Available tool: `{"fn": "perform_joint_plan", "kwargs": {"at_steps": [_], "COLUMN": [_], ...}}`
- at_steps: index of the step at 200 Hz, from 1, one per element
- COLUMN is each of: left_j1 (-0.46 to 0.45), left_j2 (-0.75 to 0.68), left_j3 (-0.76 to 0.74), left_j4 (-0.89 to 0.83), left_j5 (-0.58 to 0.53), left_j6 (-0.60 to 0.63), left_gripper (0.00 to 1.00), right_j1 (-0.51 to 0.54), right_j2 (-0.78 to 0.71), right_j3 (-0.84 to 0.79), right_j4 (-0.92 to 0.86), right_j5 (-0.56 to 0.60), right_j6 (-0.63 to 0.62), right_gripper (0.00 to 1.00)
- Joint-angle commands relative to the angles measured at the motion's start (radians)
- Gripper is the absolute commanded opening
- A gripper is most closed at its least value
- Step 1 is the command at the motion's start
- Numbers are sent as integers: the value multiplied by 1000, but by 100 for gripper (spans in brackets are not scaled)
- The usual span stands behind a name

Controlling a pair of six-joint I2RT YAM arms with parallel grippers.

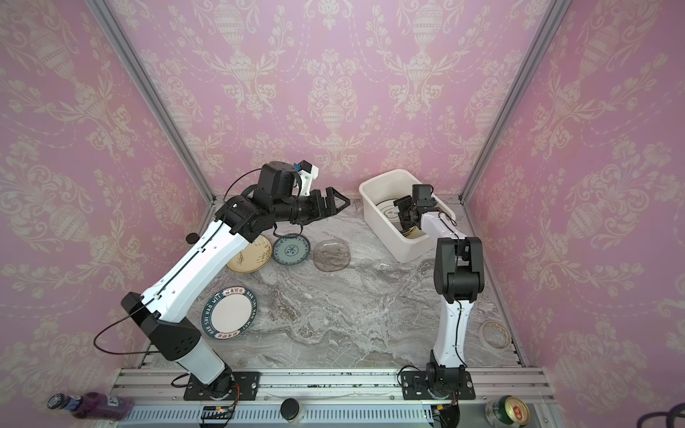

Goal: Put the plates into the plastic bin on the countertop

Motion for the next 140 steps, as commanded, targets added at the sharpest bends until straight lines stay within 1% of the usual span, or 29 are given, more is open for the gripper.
{"fn": "perform_joint_plan", "kwargs": {"at_steps": [1, 14, 62, 100, 107, 135, 140], "left_j1": [9, 9, 16, 27, 30, 36, 38], "left_j2": [-1, -4, 3, 7, 9, 7, 6], "left_j3": [23, 23, 24, 22, 21, 18, 17], "left_j4": [-39, -36, -20, -9, -9, -11, -10], "left_j5": [-17, -27, -38, -36, -34, -28, -28], "left_j6": [1, -2, -8, -6, -8, -8, -8], "left_gripper": [99, 99, 99, 99, 99, 99, 99], "right_j1": [4, 5, 10, 19, 19, 20, 21], "right_j2": [49, 66, 103, 117, 121, 123, 119], "right_j3": [91, 118, 151, 165, 169, 211, 220], "right_j4": [-160, -205, -290, -325, -328, -376, -385], "right_j5": [33, 40, 69, 99, 101, 122, 127], "right_j6": [-99, -123, -148, -169, -174, -215, -224], "right_gripper": [80, 81, 83, 86, 88, 91, 95]}}
